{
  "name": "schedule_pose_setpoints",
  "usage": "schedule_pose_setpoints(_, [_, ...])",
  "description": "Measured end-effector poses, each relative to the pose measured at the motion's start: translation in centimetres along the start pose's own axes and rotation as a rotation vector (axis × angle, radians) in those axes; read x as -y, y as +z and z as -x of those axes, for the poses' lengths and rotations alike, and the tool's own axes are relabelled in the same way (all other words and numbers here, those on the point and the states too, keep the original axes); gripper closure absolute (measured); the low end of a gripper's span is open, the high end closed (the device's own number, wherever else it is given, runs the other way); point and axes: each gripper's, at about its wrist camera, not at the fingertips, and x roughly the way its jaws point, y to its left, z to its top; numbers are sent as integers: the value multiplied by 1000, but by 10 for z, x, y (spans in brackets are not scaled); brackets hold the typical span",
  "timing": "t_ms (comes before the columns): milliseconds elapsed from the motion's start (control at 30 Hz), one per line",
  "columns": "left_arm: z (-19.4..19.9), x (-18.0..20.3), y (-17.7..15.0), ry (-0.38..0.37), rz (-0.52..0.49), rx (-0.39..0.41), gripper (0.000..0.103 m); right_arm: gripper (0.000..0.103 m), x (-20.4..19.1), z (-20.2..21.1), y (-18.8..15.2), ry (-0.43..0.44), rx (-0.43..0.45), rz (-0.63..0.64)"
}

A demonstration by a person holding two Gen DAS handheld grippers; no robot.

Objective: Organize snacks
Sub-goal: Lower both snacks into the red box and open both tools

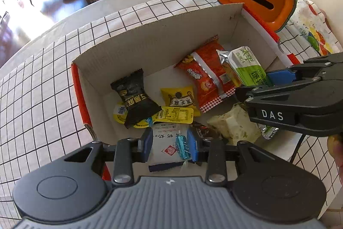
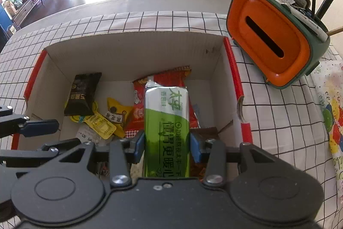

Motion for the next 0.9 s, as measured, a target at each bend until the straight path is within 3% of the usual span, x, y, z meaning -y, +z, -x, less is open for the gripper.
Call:
schedule_pose_setpoints(233, [3,-7,-3,-16,29,9,69,58,1,-1,-2,20,-11,-16])
schedule_pose_setpoints(467, [20,-14,-11,-38,51,63,63,40,2,12,-11,28,17,-32])
schedule_pose_setpoints(667, [40,-19,-19,-41,50,119,51,24,3,35,-17,46,60,-50])
schedule_pose_setpoints(900, [67,-26,-30,-38,38,195,40,16,-3,65,-24,70,119,-61])
